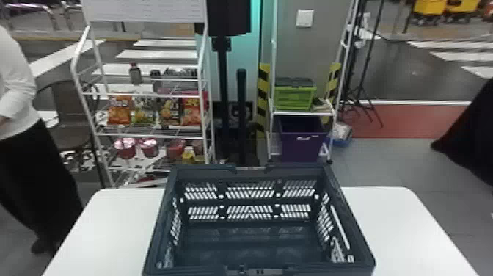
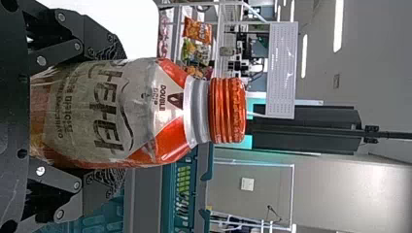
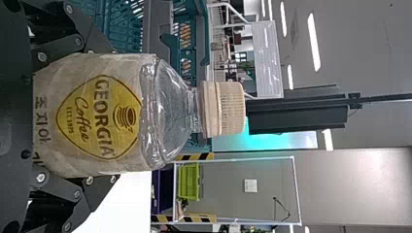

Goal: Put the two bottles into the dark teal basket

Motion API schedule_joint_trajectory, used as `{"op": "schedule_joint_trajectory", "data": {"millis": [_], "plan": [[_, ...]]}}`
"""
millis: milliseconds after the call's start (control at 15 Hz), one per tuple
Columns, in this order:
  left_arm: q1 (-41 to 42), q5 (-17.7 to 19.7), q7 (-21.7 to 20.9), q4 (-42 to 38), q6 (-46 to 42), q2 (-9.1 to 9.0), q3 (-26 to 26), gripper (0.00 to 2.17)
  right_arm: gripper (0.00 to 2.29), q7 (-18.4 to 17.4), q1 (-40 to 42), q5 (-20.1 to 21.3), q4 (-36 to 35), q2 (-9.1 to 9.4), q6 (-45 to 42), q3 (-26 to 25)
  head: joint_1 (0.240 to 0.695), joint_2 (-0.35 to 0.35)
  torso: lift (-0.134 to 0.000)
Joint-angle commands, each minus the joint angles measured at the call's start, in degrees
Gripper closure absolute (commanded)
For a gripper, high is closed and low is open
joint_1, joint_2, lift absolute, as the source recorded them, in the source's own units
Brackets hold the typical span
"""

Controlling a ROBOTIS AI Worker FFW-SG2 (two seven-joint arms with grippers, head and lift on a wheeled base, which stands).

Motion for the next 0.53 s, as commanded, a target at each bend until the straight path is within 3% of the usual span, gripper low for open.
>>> {"op": "schedule_joint_trajectory", "data": {"millis": [0, 467], "plan": [[0.1, 0.0, 0.0, -0.2, 0.0, 0.10, 0.0, 2.14, 2.07, 0.0, 0.0, 0.0, 0.0, 0.05, 0.0, 0.1, 0.499, 0.000, 0.000], [0.2, 0.0, 0.7, -0.6, -0.7, 1.33, -0.9, 2.14, 2.07, 0.0, 0.8, 0.4, -0.8, 0.05, -1.1, 0.2, 0.499, 0.000, 0.000]]}}
